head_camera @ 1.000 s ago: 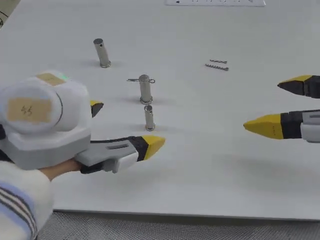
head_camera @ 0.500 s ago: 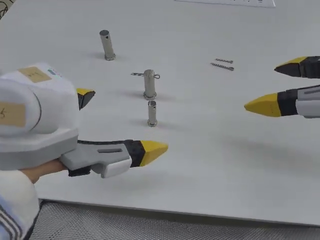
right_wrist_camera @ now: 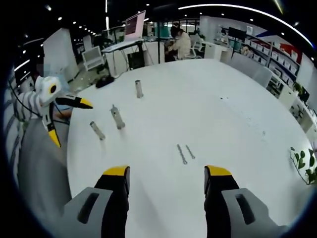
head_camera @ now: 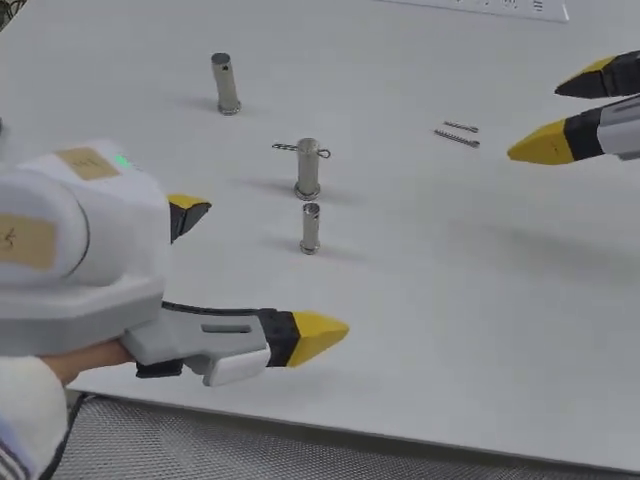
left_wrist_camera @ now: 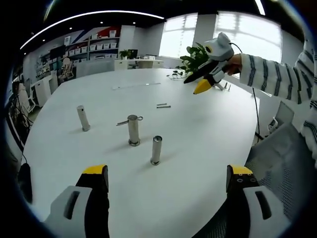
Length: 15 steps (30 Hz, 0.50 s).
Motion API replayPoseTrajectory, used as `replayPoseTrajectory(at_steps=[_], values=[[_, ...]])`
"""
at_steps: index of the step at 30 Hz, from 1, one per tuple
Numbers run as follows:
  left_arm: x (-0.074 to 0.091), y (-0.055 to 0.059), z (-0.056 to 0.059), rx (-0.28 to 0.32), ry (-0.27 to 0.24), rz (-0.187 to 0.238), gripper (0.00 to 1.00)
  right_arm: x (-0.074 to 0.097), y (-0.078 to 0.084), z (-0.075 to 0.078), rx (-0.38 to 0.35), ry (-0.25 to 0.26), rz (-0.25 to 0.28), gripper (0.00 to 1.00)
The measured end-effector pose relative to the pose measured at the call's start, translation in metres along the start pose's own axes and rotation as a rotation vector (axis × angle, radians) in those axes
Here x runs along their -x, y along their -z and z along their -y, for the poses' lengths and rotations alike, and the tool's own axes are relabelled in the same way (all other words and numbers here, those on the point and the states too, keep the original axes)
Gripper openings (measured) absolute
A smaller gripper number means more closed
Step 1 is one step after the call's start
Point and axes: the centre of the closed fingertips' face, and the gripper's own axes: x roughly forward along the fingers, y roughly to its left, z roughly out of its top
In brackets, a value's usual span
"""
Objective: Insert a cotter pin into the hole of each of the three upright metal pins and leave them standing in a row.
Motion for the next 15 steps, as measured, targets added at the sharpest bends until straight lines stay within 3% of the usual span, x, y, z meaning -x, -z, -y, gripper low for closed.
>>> replayPoseTrajectory(at_steps=[3,6,9,15], values=[[0.000,0.000,0.004,0.003,0.015,-0.004,0.99,-0.008,-0.001,0.006,0.021,-0.012,-0.028,0.60],[0.000,0.000,0.005,-0.004,0.019,-0.008,0.99,-0.018,-0.001,0.013,0.103,-0.007,-0.067,0.58],[0.001,0.001,0.004,-0.004,0.017,-0.012,0.99,-0.028,-0.003,0.015,0.100,-0.023,-0.075,0.56],[0.003,0.003,0.005,0.005,0.028,-0.013,0.99,-0.045,-0.003,0.024,0.121,-0.050,-0.120,0.44]])
